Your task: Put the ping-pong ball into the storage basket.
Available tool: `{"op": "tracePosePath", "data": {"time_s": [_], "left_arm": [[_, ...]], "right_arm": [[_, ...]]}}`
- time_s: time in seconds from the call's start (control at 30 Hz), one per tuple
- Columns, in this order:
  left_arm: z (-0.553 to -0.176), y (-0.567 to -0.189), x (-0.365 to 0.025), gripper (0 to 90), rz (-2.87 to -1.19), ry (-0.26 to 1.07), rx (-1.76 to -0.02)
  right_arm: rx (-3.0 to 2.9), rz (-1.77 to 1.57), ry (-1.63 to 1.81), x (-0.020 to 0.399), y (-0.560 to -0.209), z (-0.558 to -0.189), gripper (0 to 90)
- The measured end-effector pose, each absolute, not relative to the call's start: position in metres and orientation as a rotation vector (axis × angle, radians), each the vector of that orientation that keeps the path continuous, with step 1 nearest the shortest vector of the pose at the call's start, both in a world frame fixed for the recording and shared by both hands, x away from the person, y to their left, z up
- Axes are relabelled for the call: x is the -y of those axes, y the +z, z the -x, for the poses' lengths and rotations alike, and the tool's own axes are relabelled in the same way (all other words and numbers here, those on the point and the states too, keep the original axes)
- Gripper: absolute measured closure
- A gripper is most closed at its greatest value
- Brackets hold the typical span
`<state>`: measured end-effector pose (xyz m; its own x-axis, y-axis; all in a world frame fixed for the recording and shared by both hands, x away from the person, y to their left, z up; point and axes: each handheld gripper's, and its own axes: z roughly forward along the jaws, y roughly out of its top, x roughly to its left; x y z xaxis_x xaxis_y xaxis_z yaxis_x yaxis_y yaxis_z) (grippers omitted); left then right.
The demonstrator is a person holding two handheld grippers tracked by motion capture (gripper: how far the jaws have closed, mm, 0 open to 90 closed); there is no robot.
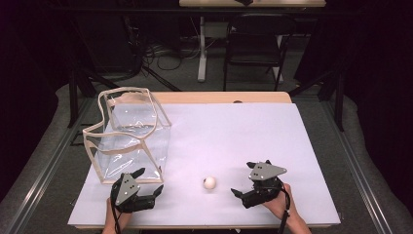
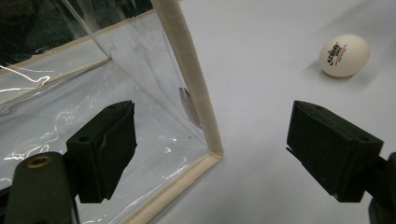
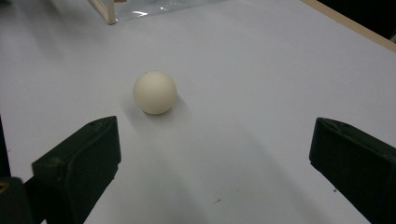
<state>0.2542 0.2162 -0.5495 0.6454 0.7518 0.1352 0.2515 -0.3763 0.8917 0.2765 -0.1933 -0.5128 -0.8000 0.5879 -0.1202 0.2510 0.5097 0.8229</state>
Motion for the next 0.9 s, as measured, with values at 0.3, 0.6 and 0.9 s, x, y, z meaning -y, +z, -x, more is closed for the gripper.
{"op": "tracePosePath", "data": {"time_s": [0.3,0.6,0.9], "left_arm": [[-0.255,-0.55,-0.216,16.0,-1.935,0.677,-0.791],[-0.255,-0.549,-0.217,16.0,-1.934,0.681,-0.794],[-0.255,-0.55,-0.217,16.0,-1.938,0.681,-0.792]], "right_arm": [[-2.398,-0.666,1.187,0.183,-0.513,-0.28,1.7],[-2.446,-0.645,1.17,0.17,-0.518,-0.286,1.7],[-2.475,-0.624,1.161,0.159,-0.52,-0.293,1.7]]}}
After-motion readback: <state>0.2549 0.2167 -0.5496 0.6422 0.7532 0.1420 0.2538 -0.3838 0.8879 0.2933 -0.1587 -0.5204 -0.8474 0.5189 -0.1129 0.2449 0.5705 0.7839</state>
